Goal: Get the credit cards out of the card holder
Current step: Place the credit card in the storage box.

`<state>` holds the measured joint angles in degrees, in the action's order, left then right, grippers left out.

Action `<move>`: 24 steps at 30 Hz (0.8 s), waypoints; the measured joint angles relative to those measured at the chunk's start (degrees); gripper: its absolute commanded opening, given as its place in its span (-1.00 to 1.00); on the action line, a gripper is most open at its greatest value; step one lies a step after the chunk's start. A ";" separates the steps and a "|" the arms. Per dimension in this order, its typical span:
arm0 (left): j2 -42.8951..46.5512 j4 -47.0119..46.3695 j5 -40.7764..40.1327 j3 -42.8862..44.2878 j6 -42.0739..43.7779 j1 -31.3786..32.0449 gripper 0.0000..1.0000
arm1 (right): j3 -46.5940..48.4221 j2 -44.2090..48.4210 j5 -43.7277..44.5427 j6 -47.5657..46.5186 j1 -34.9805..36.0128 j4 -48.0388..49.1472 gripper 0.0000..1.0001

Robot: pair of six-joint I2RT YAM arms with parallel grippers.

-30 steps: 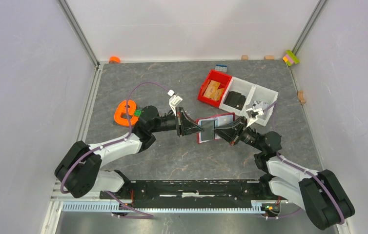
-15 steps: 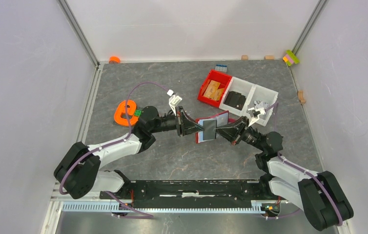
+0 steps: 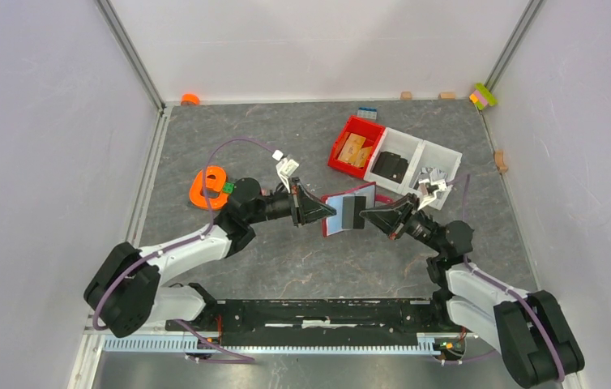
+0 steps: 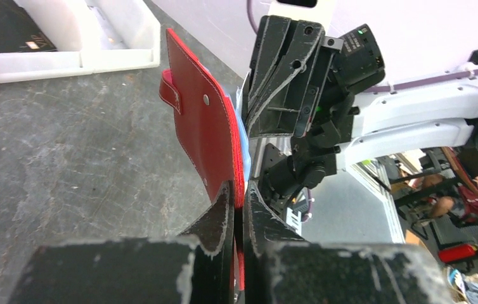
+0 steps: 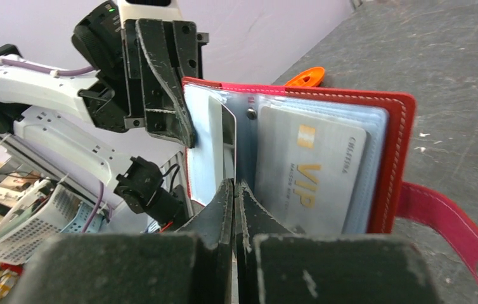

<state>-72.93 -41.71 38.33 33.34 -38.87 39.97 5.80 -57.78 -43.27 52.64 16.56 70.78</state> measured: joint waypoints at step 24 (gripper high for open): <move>6.08 23.67 -21.66 0.02 7.06 -0.09 -0.96 | 3.91 12.79 35.12 -15.93 -3.72 -44.57 -1.00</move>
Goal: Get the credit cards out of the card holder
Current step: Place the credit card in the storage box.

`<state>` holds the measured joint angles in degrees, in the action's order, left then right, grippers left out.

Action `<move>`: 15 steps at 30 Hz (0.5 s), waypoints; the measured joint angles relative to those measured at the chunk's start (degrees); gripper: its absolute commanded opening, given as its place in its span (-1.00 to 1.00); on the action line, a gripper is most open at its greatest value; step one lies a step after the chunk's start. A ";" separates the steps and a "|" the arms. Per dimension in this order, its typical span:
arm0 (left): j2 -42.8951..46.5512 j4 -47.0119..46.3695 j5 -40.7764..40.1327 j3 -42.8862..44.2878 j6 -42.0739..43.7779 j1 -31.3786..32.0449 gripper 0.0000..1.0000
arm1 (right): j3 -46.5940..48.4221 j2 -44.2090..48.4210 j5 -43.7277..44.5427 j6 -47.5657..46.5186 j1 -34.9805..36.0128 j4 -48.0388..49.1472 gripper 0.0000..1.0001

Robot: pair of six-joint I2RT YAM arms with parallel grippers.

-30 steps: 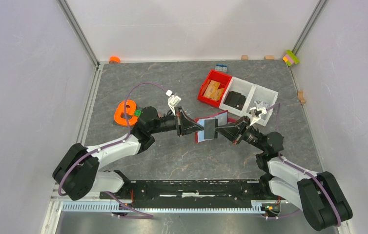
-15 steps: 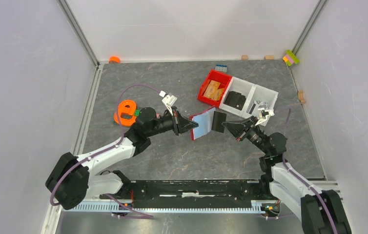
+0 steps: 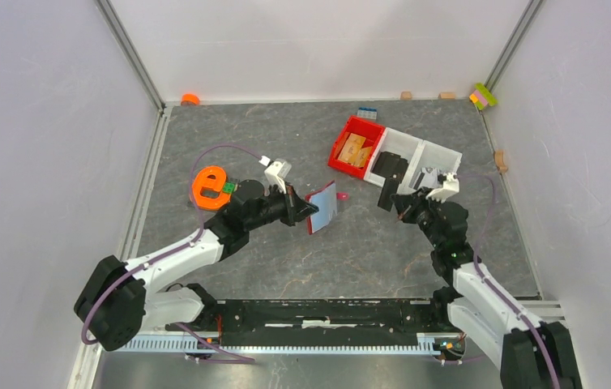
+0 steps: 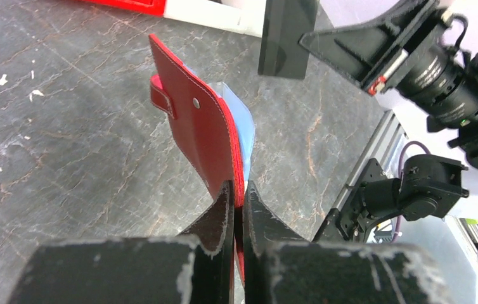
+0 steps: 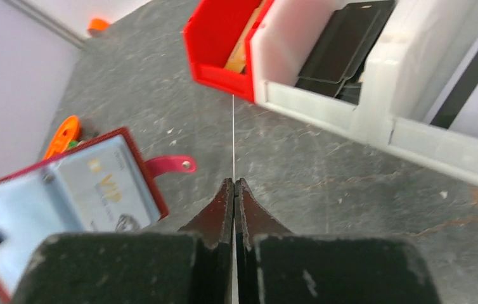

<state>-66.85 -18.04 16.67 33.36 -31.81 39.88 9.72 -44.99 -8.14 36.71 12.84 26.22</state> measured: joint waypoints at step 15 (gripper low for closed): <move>0.52 2.62 -3.04 0.11 0.85 0.00 -0.96 | 25.00 -29.33 10.43 -0.44 -1.49 -10.54 -1.00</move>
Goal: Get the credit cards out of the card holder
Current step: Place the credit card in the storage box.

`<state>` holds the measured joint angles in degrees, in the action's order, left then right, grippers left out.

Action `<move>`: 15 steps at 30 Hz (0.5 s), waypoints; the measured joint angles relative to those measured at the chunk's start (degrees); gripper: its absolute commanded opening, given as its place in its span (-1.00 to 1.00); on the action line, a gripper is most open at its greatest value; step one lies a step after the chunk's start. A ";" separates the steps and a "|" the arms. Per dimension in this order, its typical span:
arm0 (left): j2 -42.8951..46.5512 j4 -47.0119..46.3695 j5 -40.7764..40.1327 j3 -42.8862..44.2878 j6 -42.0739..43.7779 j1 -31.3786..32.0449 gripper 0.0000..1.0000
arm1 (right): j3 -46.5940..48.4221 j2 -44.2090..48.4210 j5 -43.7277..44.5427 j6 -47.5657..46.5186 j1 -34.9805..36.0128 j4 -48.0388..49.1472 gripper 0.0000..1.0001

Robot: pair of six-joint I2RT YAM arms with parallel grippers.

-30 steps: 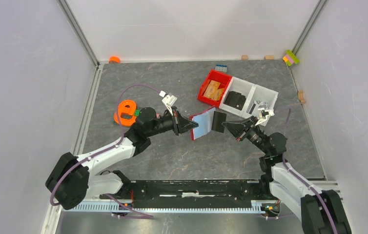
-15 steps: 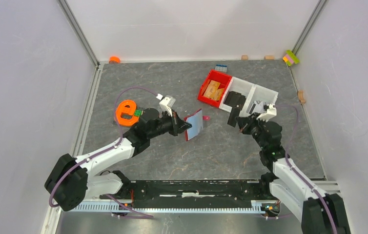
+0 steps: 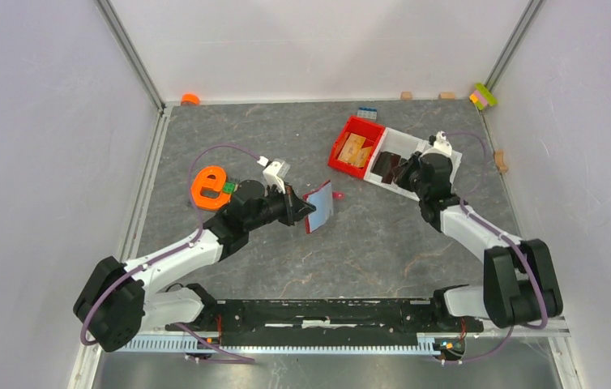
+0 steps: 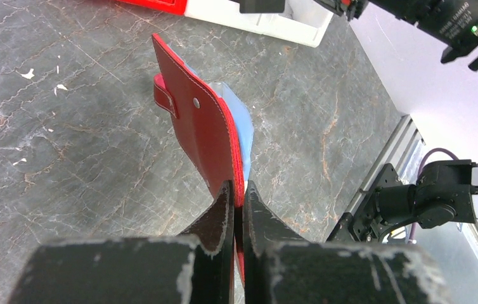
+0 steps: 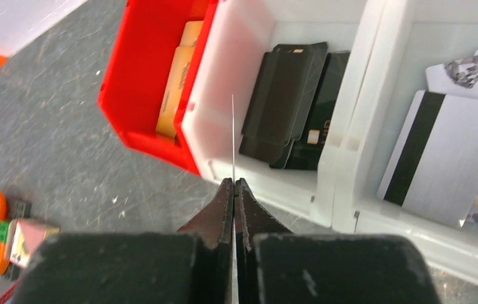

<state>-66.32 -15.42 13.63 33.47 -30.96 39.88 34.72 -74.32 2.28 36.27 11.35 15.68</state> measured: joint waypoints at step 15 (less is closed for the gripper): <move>-1.66 0.35 0.02 0.66 -0.02 0.00 -0.96 | 16.94 -24.50 -6.86 4.31 -3.39 1.49 -1.00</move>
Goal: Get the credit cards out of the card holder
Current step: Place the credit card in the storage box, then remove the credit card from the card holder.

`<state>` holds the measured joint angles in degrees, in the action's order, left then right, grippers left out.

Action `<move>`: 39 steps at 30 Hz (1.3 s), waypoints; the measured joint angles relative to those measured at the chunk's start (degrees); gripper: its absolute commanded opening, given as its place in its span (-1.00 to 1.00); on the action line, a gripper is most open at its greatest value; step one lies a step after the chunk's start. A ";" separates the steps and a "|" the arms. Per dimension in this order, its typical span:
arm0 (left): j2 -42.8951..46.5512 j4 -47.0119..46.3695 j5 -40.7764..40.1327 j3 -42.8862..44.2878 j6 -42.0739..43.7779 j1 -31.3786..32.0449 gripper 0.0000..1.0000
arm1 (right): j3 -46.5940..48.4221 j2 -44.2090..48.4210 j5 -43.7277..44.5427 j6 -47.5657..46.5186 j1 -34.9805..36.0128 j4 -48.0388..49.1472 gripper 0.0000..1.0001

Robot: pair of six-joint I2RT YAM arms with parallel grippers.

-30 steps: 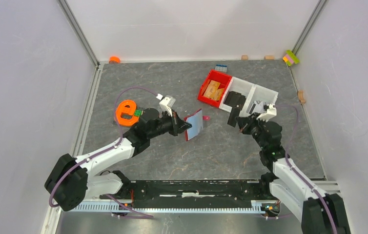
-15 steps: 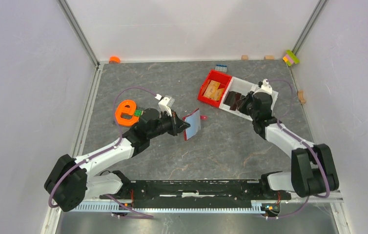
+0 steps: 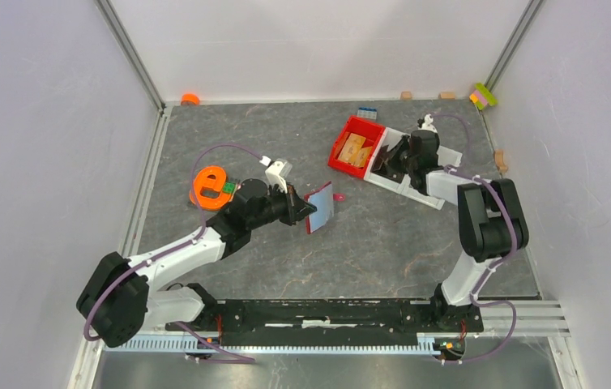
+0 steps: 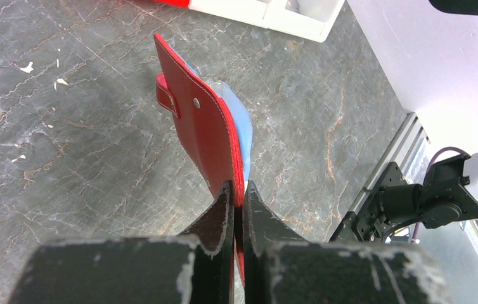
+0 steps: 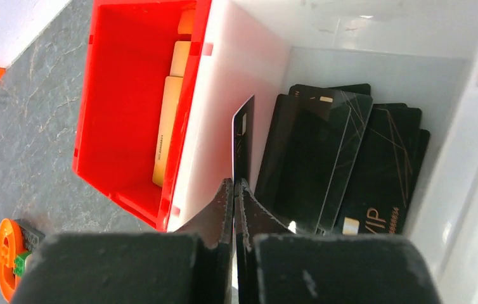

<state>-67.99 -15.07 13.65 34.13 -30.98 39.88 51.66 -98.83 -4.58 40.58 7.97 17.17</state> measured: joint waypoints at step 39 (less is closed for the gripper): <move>0.66 -4.28 4.76 -0.02 -0.09 0.00 -0.96 | -16.76 37.18 2.01 -12.66 15.58 -4.68 0.96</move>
<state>-67.33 -19.35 18.41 34.11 -31.07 39.88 34.89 -61.65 -2.57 27.92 23.55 12.49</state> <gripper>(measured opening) 0.053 0.979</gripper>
